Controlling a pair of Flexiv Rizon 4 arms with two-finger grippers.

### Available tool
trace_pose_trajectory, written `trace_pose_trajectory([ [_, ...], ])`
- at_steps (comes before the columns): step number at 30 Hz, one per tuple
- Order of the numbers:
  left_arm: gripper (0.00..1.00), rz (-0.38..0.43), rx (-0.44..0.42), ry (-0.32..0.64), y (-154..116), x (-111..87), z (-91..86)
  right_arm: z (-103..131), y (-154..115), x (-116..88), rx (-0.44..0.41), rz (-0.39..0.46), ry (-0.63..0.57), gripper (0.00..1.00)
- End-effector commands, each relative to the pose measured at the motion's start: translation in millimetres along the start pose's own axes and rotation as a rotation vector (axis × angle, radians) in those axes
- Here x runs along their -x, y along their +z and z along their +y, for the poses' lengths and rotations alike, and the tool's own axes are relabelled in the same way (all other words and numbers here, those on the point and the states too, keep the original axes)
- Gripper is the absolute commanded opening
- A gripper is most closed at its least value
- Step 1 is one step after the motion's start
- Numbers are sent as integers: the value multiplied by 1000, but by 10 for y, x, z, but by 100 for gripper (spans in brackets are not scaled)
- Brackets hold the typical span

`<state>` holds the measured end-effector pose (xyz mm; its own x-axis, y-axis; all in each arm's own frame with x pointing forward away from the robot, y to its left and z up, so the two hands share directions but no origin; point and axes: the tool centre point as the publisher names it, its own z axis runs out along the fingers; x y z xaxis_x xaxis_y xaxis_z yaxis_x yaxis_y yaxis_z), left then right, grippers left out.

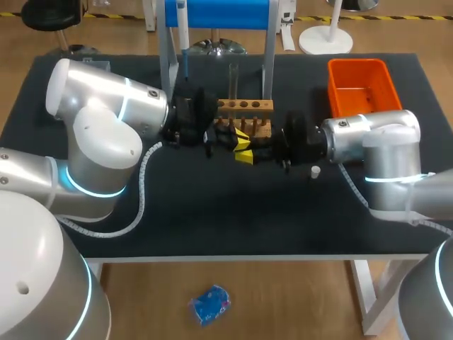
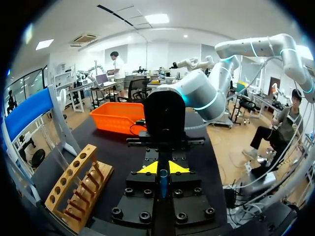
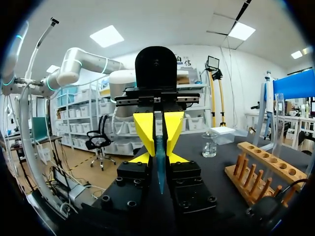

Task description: Invert the test tube, pick up the pipette, mount the tip to pipette, aspirate from beaker and dispense into the tube, eject the tip, return the pipette, and cap with the stopper.

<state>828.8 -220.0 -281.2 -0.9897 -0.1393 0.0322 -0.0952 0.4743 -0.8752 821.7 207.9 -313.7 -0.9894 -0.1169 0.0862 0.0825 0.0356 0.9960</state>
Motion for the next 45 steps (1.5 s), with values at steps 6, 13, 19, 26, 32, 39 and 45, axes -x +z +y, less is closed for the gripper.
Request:
trace_pose_trajectory([
  [6,0,-1,-3,2,12,10,-1,-31,4,24,11,5,2,16],
  [13,0,1,0,1,17,15,-2,-34,-2,6,21,2,2,0],
  [19,0,-3,-12,1,30,11,1,-37,-4,7,24,-1,1,0],
  [26,100,-159,-144,90,-184,125,-144,-33,-22,-8,18,8,-4,0],
  [32,100,-260,-166,87,-433,311,-233,-64,-101,-53,10,8,-5,0],
  [39,100,-322,-197,40,-673,529,-273,-69,-234,-155,7,14,-12,0],
  [45,100,-369,-209,-17,-795,756,-211,-39,-336,-282,22,22,-30,0],
])
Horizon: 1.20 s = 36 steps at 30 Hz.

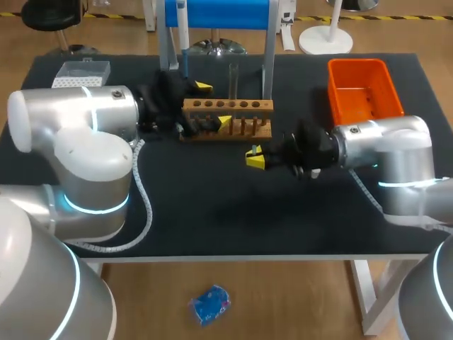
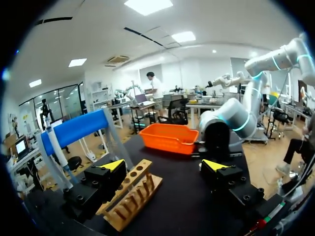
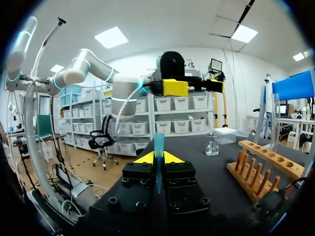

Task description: Invert the test tube, pick up the pipette, mount the tip to pipette, aspirate from beaker and dispense into the tube, eject the tip, return the pipette, and cap with the stopper.

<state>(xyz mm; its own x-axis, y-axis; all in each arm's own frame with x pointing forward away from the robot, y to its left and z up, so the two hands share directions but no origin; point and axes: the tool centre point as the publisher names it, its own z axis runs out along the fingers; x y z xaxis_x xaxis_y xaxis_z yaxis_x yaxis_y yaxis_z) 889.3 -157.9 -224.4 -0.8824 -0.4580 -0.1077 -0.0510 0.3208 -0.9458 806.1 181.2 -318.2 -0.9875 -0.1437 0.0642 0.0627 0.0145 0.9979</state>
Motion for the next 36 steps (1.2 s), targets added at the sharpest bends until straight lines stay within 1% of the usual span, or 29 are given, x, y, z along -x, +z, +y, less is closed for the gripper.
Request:
trace_pose_trajectory([
  [1,100,-15,-39,-17,-21,137,52,40,-94,-129,2,-2,-11,0],
  [8,100,-60,-57,-68,-41,345,105,34,-159,-301,-6,30,-62,0],
  [12,100,-75,-81,-95,-48,428,107,27,-231,-368,-10,31,-67,0],
  [20,100,-118,-89,-115,-34,566,69,20,-412,-450,-12,9,-64,0],
  [22,100,-118,-89,-115,-34,566,69,19,-443,-474,-41,33,-68,0],
  [36,100,-118,-89,-115,-34,566,69,19,-443,-474,-41,33,-68,0],
])
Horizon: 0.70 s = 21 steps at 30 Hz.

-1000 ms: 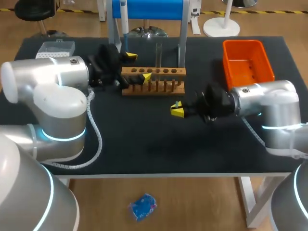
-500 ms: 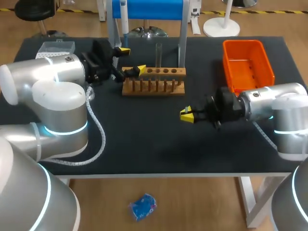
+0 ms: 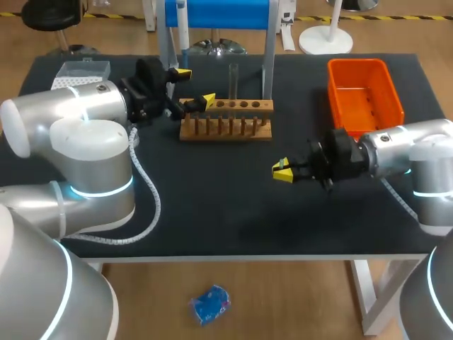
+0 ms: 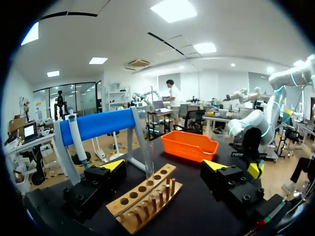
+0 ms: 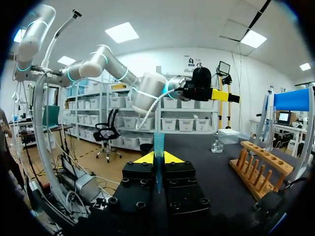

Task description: Invert the test tube, pick up the pipette, mount the tip to pipette, aspirate from beaker and dispense into the tube, eject the tip, return the pipette, and cap with the stopper.

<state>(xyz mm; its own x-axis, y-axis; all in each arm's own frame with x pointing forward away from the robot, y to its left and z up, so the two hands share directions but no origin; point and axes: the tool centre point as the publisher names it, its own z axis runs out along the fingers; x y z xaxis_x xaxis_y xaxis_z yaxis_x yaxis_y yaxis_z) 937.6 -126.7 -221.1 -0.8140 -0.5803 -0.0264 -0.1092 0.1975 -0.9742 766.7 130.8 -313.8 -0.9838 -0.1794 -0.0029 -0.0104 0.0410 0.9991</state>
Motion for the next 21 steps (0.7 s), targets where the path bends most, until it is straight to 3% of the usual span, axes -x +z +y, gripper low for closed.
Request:
trace_pose_trajectory([
  [1,100,-4,-12,1,6,-5,26,8,-1,-9,-3,-1,0,0],
  [4,100,-4,-12,1,6,-5,26,8,-1,-9,-3,-1,0,0],
  [6,100,-25,-28,-26,54,105,-23,8,-1,-9,-3,-1,0,0],
  [7,100,-88,-12,-15,82,166,-44,8,-1,-9,-3,-1,0,0],
  [13,100,-239,-17,-69,216,521,-127,8,-1,-9,-3,-1,0,0],
  [14,100,-223,-15,-78,234,561,-140,8,-1,-9,-3,-1,0,0],
  [16,100,-284,17,-69,282,656,-144,8,-1,-9,-3,-1,0,0],
  [21,100,-332,21,-133,392,868,-177,8,-1,-9,-3,-1,0,0],
])
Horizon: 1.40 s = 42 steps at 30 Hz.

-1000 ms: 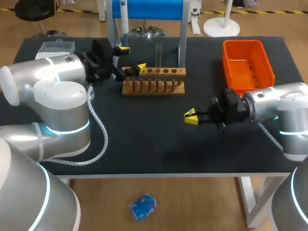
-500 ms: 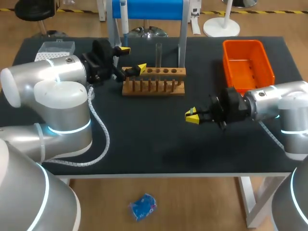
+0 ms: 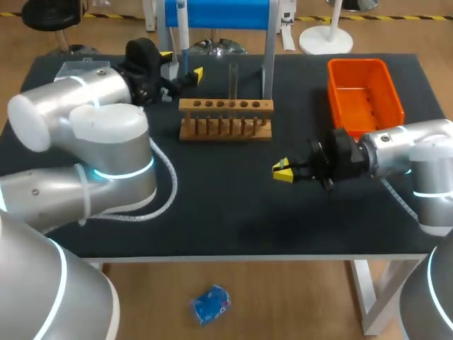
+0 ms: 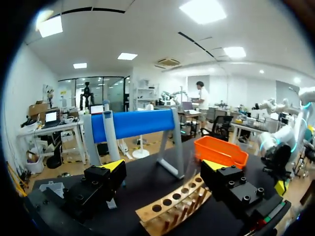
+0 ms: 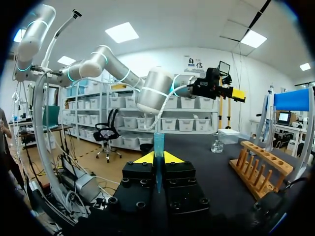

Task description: Invert the test tube, pick up the pipette, mount the tip to pipette, aspirate from beaker and dispense into the tube, eject the tip, return the pipette, and cap with the stopper.

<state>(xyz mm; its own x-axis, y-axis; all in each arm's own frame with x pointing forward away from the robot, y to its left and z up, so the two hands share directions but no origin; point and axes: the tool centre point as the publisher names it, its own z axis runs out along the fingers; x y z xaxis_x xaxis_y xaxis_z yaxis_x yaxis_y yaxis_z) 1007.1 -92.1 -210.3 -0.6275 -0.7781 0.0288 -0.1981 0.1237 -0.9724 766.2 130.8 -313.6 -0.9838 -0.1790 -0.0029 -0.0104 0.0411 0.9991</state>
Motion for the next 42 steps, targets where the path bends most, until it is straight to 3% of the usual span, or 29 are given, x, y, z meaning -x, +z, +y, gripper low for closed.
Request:
trace_pose_trajectory([
  [1,100,-91,0,-20,346,54,-84,6,-1,-4,-3,-1,0,0],
  [17,100,-339,-52,-73,841,553,-238,6,-1,-4,-3,-1,0,0],
  [42,100,-344,-34,-66,882,621,-253,6,-1,-4,-3,-1,0,0],
])
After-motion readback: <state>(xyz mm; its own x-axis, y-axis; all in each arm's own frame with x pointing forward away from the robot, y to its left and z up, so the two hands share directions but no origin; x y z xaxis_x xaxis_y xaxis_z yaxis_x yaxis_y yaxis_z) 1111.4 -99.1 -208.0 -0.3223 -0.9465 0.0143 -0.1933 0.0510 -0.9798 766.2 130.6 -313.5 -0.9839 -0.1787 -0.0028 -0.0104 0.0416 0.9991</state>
